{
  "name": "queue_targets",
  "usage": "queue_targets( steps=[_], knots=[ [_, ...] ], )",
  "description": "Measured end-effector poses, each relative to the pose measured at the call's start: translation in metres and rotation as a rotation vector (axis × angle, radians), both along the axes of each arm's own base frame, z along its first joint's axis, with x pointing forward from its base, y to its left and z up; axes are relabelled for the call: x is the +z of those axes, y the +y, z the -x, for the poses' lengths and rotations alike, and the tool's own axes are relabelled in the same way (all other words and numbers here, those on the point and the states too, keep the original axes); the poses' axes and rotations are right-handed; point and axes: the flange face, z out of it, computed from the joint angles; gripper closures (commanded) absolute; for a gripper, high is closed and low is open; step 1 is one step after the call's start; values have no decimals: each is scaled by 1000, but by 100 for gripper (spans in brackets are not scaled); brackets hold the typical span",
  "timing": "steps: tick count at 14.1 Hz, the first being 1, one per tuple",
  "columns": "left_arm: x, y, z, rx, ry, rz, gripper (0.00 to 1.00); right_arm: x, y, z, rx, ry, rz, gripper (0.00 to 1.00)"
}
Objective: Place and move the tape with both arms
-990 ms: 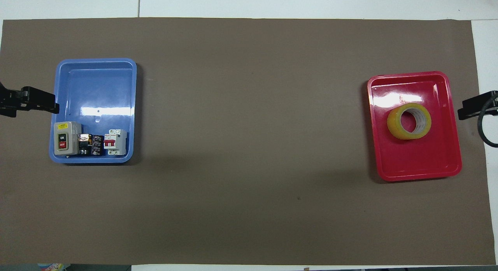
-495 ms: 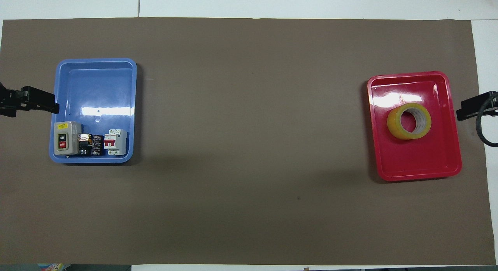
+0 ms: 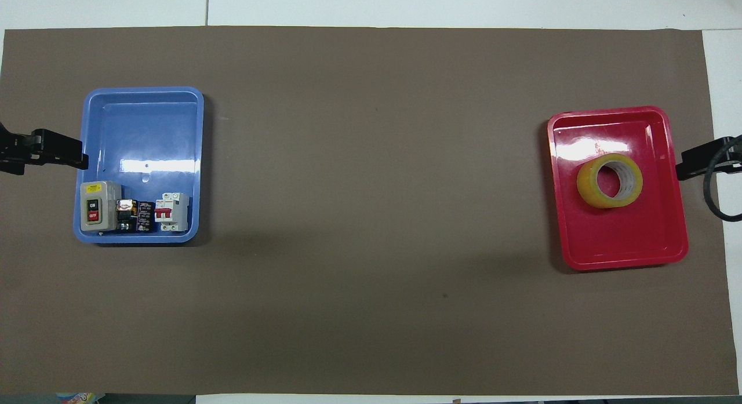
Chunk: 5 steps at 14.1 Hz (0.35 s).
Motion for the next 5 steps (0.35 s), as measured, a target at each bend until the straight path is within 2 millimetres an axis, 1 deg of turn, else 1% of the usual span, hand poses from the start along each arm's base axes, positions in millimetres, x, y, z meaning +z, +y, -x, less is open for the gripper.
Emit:
queue_targets(
  steps=[5],
  knots=[
    [0, 0, 0, 0, 0, 0, 0, 2, 0, -3, 1, -22, 2, 0]
  ],
)
